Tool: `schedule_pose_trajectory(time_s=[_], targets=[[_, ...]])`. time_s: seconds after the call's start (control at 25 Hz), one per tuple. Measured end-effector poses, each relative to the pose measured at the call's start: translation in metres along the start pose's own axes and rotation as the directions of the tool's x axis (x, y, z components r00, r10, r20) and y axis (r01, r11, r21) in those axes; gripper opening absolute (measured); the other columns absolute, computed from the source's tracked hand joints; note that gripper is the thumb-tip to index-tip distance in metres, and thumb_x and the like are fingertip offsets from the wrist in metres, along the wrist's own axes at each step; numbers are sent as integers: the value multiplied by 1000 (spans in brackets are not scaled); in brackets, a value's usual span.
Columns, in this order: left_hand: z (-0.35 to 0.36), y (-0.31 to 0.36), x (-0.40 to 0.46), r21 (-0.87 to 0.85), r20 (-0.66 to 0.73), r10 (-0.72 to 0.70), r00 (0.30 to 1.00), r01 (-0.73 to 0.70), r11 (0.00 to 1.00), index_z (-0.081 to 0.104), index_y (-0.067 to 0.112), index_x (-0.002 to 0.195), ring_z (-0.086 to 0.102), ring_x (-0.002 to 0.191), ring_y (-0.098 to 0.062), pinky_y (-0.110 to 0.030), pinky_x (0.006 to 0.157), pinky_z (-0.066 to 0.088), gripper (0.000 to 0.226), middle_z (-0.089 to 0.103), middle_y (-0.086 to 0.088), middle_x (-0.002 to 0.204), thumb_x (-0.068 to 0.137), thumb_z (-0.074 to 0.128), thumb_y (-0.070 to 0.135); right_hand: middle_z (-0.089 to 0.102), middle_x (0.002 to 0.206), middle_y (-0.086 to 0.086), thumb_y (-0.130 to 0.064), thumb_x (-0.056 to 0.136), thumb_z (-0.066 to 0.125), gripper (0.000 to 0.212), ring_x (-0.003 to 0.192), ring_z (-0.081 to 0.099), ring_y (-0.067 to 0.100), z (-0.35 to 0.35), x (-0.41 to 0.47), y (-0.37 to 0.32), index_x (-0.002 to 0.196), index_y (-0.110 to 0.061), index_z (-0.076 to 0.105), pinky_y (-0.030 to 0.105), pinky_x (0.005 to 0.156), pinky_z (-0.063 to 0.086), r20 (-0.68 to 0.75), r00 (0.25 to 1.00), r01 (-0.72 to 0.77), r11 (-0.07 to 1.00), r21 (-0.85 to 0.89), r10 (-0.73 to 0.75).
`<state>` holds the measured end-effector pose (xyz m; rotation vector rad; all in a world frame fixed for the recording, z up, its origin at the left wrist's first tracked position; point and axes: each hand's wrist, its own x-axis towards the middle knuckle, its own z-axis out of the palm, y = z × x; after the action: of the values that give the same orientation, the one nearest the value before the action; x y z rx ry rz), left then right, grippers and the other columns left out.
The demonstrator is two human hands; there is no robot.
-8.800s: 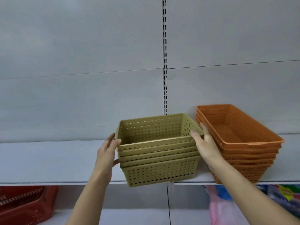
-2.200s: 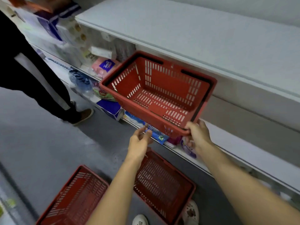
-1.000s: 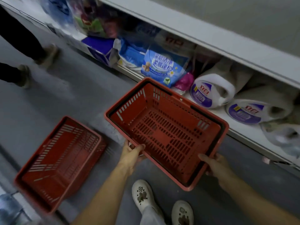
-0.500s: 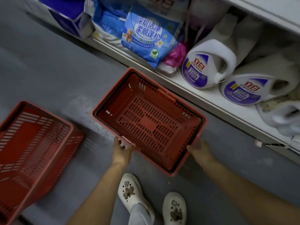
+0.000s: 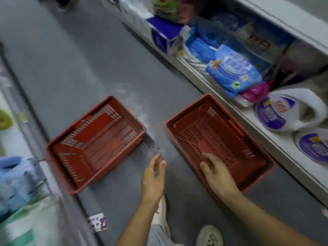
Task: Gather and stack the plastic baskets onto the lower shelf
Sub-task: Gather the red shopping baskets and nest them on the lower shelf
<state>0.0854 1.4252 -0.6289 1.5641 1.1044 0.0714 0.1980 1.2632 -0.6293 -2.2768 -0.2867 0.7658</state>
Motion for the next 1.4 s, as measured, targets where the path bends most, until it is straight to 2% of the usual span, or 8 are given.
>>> schedule_pose_trajectory(time_s=[0.2, 0.4, 0.56, 0.72, 0.84, 1.0, 1.16, 1.4], targets=[[-125, -51, 32, -17, -265, -12, 964, 7, 1000, 57, 12, 132, 60, 102, -3, -18, 91, 43, 36, 63, -3, 130, 96, 57, 17, 55, 126, -2, -16, 95, 57, 39, 114, 50, 9, 79, 41, -85, 134, -11, 55, 14, 94, 30, 191, 971, 166, 981, -101, -144], [-222, -148, 105, 114, -504, -61, 862, 136, 984, 48, 5, 141, 50, 128, -32, -40, 110, 36, 49, 52, -17, 143, 94, 60, 17, 55, 138, 15, -19, 95, 56, 46, 127, 52, 31, 175, 132, -129, 140, -8, 48, 35, 106, 37, 225, 937, 309, 935, -175, -268], [-257, -229, 143, 288, -593, -80, 801, 304, 908, 39, 1, 145, 37, 138, -42, -51, 116, 27, 67, 41, -27, 149, 87, 68, 16, 54, 136, 9, -39, 95, 47, 53, 126, 48, 29, 230, 194, -127, 145, -23, 37, 49, 106, 40, 269, 922, 344, 908, -241, -278], [-268, -266, 159, 78, -596, -210, 775, 317, 945, 33, 5, 147, 44, 134, -41, -51, 115, 31, 73, 46, -26, 145, 83, 69, 3, 57, 132, 8, -63, 87, 45, 67, 120, 56, 29, 259, 244, -88, 145, -30, 34, 52, 98, 49, 290, 904, 382, 898, -219, -314], [-263, -271, 161, -123, -526, -309, 792, 289, 950, 25, 11, 151, 54, 128, -29, -48, 113, 37, 82, 52, -17, 142, 83, 67, -5, 55, 133, 10, -26, 85, 64, 67, 119, 57, 30, 265, 237, -105, 144, -28, 33, 52, 100, 48, 251, 918, 360, 908, -214, -305], [-264, -246, 141, -164, -523, -330, 786, 287, 944, 24, 10, 149, 61, 118, -25, -45, 108, 43, 89, 58, -10, 134, 76, 72, -7, 49, 128, 10, -26, 73, 71, 85, 121, 51, 34, 256, 222, -117, 139, -45, 22, 64, 94, 48, 278, 940, 272, 928, -257, -198], [-270, -193, 93, -190, -561, -256, 787, 179, 965, 35, 15, 141, 61, 106, -17, -39, 104, 45, 76, 59, 6, 117, 78, 70, -10, 49, 132, 12, -33, 74, 75, 90, 123, 51, 33, 216, 173, -139, 146, -39, 21, 63, 97, 46, 210, 961, 228, 947, -227, -181], [-286, -91, 46, -81, -697, -89, 711, 45, 996, 45, 14, 143, 60, 115, -25, -40, 106, 41, 65, 62, -9, 126, 84, 71, 3, 55, 134, 17, -16, 84, 69, 68, 124, 53, 33, 128, 110, -173, 146, -23, 41, 43, 106, 41, -169, 973, 154, 987, -39, -158]])
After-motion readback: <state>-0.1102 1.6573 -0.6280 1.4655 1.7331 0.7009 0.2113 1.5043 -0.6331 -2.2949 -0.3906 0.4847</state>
